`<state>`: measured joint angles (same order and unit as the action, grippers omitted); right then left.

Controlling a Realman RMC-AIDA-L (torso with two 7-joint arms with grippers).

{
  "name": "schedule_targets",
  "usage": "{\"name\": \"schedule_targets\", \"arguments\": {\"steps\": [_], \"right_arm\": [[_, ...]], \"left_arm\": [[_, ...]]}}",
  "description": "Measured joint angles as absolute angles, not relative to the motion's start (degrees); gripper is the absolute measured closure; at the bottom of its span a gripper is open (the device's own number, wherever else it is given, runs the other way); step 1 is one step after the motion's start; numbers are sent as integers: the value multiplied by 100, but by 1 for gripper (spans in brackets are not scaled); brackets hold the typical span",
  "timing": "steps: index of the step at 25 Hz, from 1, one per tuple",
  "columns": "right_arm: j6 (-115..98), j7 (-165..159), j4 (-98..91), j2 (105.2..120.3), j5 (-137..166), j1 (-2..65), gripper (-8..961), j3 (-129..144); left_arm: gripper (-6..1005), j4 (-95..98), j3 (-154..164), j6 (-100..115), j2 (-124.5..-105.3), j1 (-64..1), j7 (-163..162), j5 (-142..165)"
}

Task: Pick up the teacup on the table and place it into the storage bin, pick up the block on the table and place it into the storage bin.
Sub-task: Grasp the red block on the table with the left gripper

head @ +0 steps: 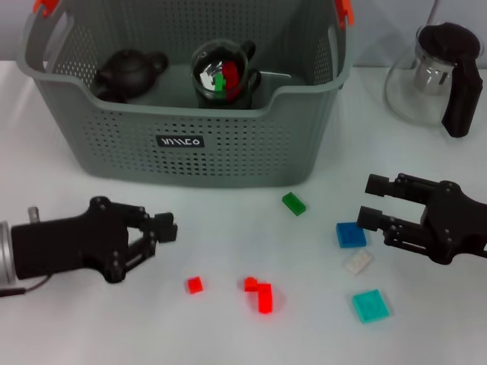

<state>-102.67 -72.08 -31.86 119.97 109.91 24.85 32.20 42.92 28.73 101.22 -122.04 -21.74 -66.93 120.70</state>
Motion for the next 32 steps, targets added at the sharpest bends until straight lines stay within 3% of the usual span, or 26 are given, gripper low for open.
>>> {"name": "schedule_targets", "arguments": {"steps": [7,14,20,32], "right_arm": [[-10239,-7289,-3183,11995,10971,2473,288,3203],[-10230,-7326,-3181,11997,10960,2474,288,3191],[-10207,-7330,-3189,11997,10959,2490,288,3190],[-10194,-7330,-3182,11997,10960,2496,287,3190]], "left_arm": [[783,3960,3103,9688,-12415,-1910,-5145,12174],[646,3381,3269,8865,-12425,-1930,-4635,12178],[465,3106,3230,8635,-12441,-1895,-4065,12144],[469,2948,3298,8215,-12446,-1901,-4137,12172]]}}
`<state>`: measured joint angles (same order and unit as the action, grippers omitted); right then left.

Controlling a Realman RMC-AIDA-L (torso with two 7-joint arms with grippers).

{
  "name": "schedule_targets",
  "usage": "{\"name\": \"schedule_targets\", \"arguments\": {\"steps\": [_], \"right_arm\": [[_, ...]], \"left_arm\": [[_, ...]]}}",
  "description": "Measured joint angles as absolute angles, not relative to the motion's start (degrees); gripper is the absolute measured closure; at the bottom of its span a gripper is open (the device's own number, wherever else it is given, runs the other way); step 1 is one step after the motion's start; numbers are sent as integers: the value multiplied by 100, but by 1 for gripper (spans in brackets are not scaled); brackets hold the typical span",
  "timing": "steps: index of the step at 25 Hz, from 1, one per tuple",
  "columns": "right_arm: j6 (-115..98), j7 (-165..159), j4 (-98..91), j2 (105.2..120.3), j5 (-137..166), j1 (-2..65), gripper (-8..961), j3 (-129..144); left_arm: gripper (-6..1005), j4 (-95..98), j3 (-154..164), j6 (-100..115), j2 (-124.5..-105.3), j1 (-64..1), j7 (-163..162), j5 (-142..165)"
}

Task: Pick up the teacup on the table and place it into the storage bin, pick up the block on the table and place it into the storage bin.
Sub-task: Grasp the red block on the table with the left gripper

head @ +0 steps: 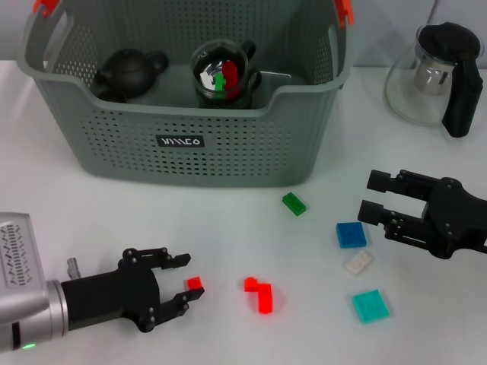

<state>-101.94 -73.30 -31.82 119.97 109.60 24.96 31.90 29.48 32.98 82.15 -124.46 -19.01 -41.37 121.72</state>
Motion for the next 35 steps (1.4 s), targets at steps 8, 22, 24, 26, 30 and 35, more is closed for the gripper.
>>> {"name": "schedule_targets", "arguments": {"steps": [8,22,24,26,30,35], "right_arm": [[-10195,-7330,-3188,11988,10960,2494,288,3190],[-10195,-7330,-3191,11988,10960,2475,287,3190],[-10195,-7330,-3191,11988,10960,2479,287,3190],[-10195,-7330,-3191,11988,10960,2481,287,3190],[-10196,-7330,-3191,11988,10960,2488,288,3190],[-10195,-7330,-3191,11988,10960,2480,288,3190]], "left_arm": [[539,3067,3315,8251,-12436,-1922,-4376,12387],[574,3328,3595,8215,-12445,-1999,-4920,12454],[574,3326,3595,8182,-12449,-2007,-4904,12453],[574,3309,3601,8115,-12453,-2026,-4894,12452],[573,3277,3695,8051,-12456,-2052,-4892,12414],[573,3234,3744,7931,-12462,-2083,-4889,12419]]}}
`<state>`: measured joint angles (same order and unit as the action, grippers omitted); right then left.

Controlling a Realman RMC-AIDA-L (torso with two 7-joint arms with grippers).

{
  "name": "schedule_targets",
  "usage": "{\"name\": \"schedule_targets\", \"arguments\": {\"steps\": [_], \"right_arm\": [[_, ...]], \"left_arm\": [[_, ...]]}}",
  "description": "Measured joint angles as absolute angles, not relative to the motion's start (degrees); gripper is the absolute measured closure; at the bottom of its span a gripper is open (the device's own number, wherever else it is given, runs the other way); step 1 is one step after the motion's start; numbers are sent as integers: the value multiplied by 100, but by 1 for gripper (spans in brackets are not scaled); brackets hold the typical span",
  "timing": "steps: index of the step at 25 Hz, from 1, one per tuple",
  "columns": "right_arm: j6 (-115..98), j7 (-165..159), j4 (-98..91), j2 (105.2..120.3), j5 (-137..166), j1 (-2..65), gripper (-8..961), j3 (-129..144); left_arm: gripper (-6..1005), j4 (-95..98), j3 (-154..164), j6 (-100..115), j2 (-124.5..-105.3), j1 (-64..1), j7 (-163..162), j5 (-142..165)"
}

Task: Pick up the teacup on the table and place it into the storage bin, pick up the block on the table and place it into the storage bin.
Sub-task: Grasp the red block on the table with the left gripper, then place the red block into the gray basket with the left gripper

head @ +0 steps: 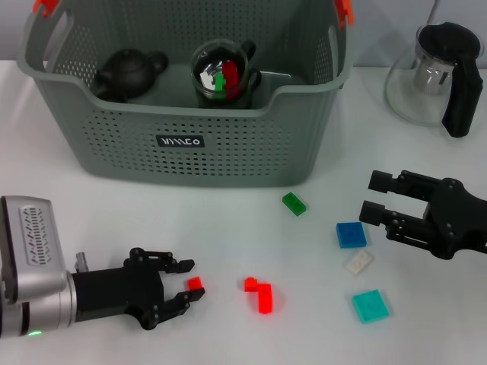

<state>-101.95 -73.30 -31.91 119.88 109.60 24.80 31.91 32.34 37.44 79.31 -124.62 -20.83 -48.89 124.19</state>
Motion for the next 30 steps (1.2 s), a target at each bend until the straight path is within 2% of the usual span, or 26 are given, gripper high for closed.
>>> {"name": "schedule_targets", "arguments": {"steps": [7,18,21,25,30], "right_arm": [[-10196,-7330,-3191,11988,10960,2465,287,3190],[-10195,-7335,-3211,11988,10960,2487,288,3190],[-10196,-7336,-3216,11989,10960,2487,288,3190],[-10195,-7338,-3223,11988,10960,2489,287,3190],[-10195,-7339,-3235,11988,10960,2496,287,3191]], "left_arm": [[573,3237,3807,7896,-12470,-2112,-4930,12437],[815,3445,3972,7980,-12472,-2084,-5176,12344],[815,3704,3857,8365,-12460,-2056,-5460,12290],[816,3864,3132,9748,-12314,-2188,-5906,12022],[816,3980,2372,10998,-12129,-2664,-6889,11386]]}}
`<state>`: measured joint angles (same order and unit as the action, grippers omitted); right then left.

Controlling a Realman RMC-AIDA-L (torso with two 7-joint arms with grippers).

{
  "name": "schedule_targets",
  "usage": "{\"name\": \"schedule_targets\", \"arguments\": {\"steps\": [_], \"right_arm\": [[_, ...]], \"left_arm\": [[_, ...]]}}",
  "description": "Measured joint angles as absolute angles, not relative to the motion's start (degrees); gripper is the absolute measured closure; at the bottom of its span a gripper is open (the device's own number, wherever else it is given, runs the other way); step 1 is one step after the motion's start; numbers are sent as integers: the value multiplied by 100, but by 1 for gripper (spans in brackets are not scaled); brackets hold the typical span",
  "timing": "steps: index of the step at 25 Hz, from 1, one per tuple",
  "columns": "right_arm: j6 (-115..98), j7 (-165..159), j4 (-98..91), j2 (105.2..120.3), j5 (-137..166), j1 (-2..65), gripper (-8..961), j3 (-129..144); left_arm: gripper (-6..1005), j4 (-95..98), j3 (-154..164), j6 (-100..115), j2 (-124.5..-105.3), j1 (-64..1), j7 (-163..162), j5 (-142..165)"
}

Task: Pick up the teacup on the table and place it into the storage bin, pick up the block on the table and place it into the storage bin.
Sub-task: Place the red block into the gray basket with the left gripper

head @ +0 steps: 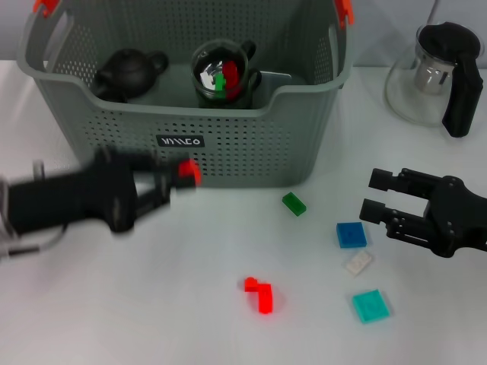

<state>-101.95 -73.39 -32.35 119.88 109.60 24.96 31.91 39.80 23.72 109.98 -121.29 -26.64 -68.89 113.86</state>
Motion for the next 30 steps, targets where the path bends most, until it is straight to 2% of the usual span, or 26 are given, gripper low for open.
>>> {"name": "schedule_targets", "arguments": {"steps": [4,5,12,14,16,22,25,30], "right_arm": [[-10199,-7339,-3236,11987,10966,2495,287,3190],[-10200,-7339,-3236,11989,10973,2496,287,3197],[-10179,-7301,-3196,11986,10991,2485,288,3230],[-10175,-7299,-3193,11987,10993,2493,288,3244],[-10171,-7297,-3192,11991,10994,2503,288,3254],[-10160,-7299,-3190,11996,10996,2514,287,3254],[-10160,-7305,-3188,11997,10996,2514,287,3253],[-10159,-7330,-3208,11998,10995,2516,288,3251]], "left_arm": [[815,4175,2290,11123,-12012,-3070,-7846,10784],[815,4319,2320,10885,-11887,-3481,-8533,10528],[815,4505,3624,8852,-11436,-4510,-10090,11068],[815,4552,4080,8279,-11379,-4681,-10370,11429],[816,4678,4508,7581,-11422,-4803,-10610,11906],[816,4850,5201,6206,-11798,-4830,-10863,12832],[811,4859,5291,5784,-11920,-4817,-11041,13104],[775,4936,5299,5701,-11986,-4795,-11080,13182]]}}
